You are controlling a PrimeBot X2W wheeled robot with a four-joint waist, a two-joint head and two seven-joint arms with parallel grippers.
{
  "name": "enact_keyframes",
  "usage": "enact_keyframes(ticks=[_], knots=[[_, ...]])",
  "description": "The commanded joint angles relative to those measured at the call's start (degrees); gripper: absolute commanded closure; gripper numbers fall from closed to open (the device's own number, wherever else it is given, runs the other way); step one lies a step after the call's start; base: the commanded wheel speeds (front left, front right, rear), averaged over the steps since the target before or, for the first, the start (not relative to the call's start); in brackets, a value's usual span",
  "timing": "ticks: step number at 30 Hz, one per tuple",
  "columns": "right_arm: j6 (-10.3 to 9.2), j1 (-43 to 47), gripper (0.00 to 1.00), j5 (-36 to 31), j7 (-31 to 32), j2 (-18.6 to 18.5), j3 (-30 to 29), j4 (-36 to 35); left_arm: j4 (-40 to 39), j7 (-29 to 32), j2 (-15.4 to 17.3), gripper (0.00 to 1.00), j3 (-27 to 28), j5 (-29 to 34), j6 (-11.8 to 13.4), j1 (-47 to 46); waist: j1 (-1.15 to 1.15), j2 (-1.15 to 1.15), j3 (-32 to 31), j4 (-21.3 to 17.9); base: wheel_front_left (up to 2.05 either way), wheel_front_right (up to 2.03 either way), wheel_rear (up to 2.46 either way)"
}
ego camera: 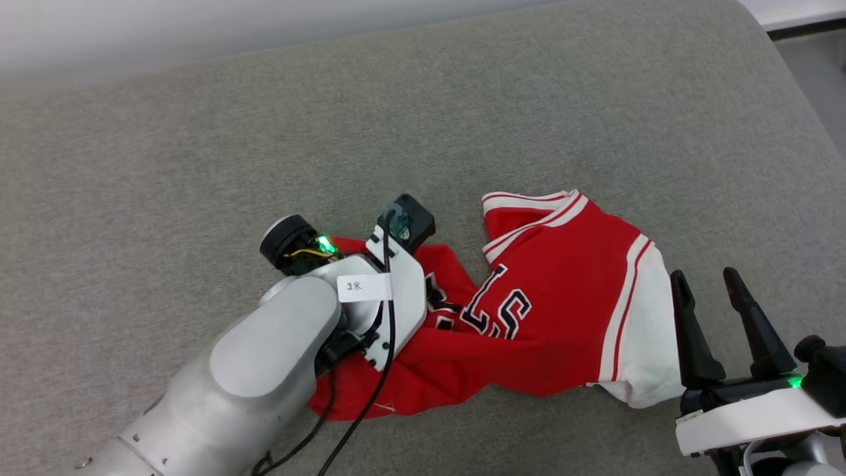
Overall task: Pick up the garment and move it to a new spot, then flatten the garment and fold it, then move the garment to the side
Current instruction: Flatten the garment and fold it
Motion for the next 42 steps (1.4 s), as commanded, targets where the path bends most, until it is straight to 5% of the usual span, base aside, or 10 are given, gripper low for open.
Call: enact_keyframes(ticks=[1, 7, 8, 9, 11, 20, 23, 31, 42], knots=[[-0.04, -1.26, 0.0, 0.49, -0.63, 0.13, 0.13, 0.61, 1.33, 2.24, 0.65, 0.0, -1.95, -0.19, -0.17, -1.19, -0.01, 0.0, 0.68, -0.86, 0.0, 0.0, 0.0], [-0.04, -1.55, 0.0, 1.27, -1.47, 0.13, 0.69, 2.44, 3.7, 12.56, 4.32, 0.0, -13.52, -3.64, -0.34, -1.74, -0.01, 0.0, 0.79, -1.56, 0.0, 0.0, 0.0], [-0.04, -1.68, 0.0, 1.45, -1.61, 0.12, 0.75, 2.65, 3.7, 14.25, 5.12, 0.21, -15.49, -4.94, -0.37, -1.84, -0.01, 0.0, 0.82, -1.62, 0.0, 0.0, 0.0], [-0.05, -1.85, 0.0, 1.46, -1.82, 0.12, 0.82, 2.86, 3.44, 15.36, 5.79, 0.56, -17.46, -5.85, -0.37, -2.23, -0.01, 0.0, 0.9, -1.67, 0.0, 0.0, 0.0], [-0.04, -2.23, 0.0, 1.69, -1.98, 0.13, 1.04, 3.31, 3.18, 13.79, 7.1, 1.0, -19.66, -6.27, -0.35, -3.94, -0.01, 0.0, 1.11, -1.73, 0.0, 0.0, 0.0], [-0.04, -1.72, 0.0, 1.71, -2.39, 0.12, 0.41, 4.62, 5.25, -0.8, 7.29, 1.0, -15.24, -7.68, 1.27, -6.96, -0.01, 0.0, -0.66, 0.0, 0.0, 0.0, 0.0], [-0.04, -0.59, 0.0, 0.97, -1.39, 0.12, -1.07, 3.76, 2.75, -9.58, 8.69, 1.0, -11.52, -7.78, 4.74, -5.81, -0.01, 0.0, -3.59, 3.1, 0.0, 0.0, 0.0], [-0.04, 1.4, 0.0, 0.16, 1.22, 0.11, -2.7, 2.11, -6.39, -17.2, 15.6, 1.0, -4.81, -10.88, 13.36, 1.14, -0.01, 0.0, -8.17, 8.87, 0.0, 0.0, 0.0], [-0.04, 4.49, 0.0, -0.88, 5.25, 0.11, -4.6, 0.66, -20.68, -25.93, 23.89, 1.0, 4.4, -21.53, 29.47, 25.99, -0.01, 0.0, -13.09, 15.19, 0.0, 0.0, 0.0]])
